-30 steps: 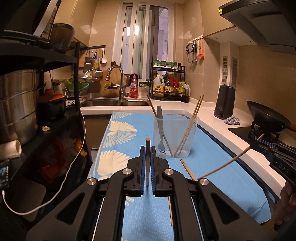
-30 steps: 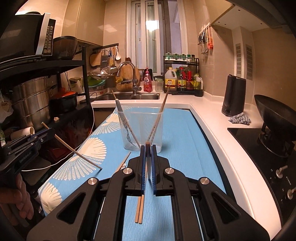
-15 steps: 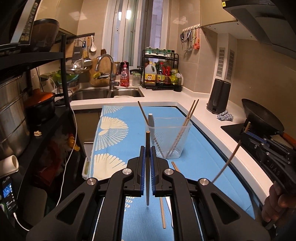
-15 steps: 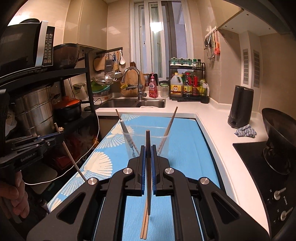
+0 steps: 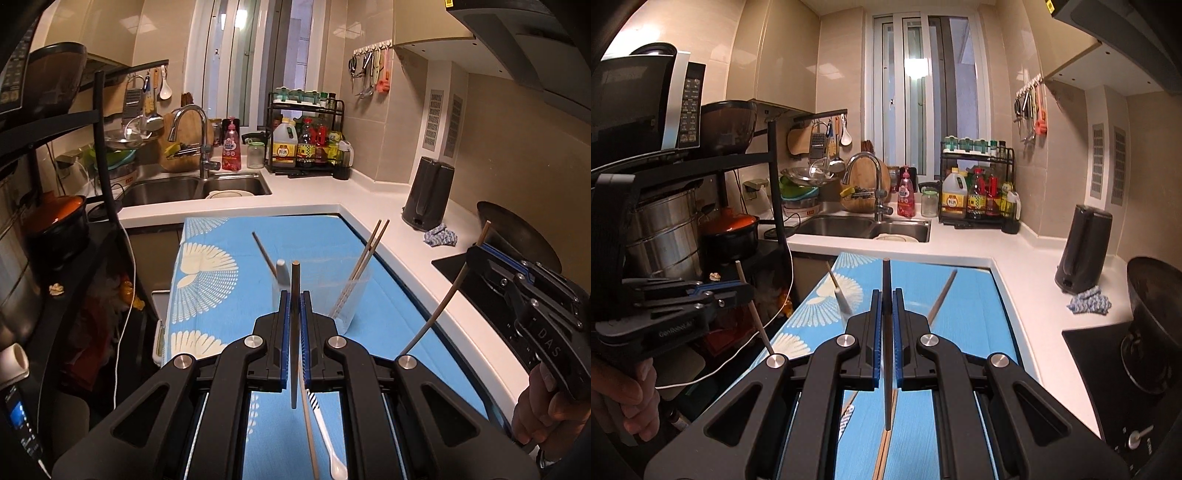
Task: Organize utensils
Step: 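Lower the chopstick into the container and open the right tool while the left tool releases its chopstick inside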
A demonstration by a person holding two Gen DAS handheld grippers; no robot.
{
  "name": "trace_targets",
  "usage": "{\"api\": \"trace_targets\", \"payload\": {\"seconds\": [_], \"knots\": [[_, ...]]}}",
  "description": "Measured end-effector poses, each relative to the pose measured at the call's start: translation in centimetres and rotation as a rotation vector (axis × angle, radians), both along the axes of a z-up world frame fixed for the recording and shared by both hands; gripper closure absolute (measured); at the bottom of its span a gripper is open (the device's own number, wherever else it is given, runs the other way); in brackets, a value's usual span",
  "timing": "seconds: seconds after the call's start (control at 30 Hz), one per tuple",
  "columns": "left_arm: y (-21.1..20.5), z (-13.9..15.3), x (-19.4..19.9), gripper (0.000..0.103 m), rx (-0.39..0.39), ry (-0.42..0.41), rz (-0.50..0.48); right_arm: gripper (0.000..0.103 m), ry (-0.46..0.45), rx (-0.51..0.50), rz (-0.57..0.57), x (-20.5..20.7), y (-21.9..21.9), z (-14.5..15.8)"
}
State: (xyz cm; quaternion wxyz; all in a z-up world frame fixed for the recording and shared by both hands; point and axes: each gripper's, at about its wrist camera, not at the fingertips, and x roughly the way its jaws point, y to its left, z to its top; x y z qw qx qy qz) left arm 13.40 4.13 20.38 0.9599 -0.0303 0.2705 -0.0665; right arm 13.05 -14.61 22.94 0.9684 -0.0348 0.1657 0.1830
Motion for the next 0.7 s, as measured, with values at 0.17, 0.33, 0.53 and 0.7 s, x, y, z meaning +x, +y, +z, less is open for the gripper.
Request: {"api": "trace_targets", "payload": {"seconds": [0.17, 0.33, 0.53, 0.7], "knots": [[-0.2, 3.4, 2.8, 0.098, -0.021, -0.053, -0.020, 0.097, -0.046, 0.031, 0.003, 2.6, 0.1, 3.2], [-0.5, 7.4, 5.3, 0.098, -0.071, -0.136, -0.039, 0.097, -0.107, 0.072, 0.000, 5.1, 0.2, 6.2], [-2.0, 7.9, 9.4, 0.098, -0.063, -0.183, -0.028, 0.097, -0.125, 0.114, -0.018, 8.7, 0.3, 6.1], [-2.2, 3.8, 12.9, 0.098, -0.038, -0.129, -0.005, 0.097, -0.100, 0.101, -0.036, 11.5, 0.7, 2.3]]}}
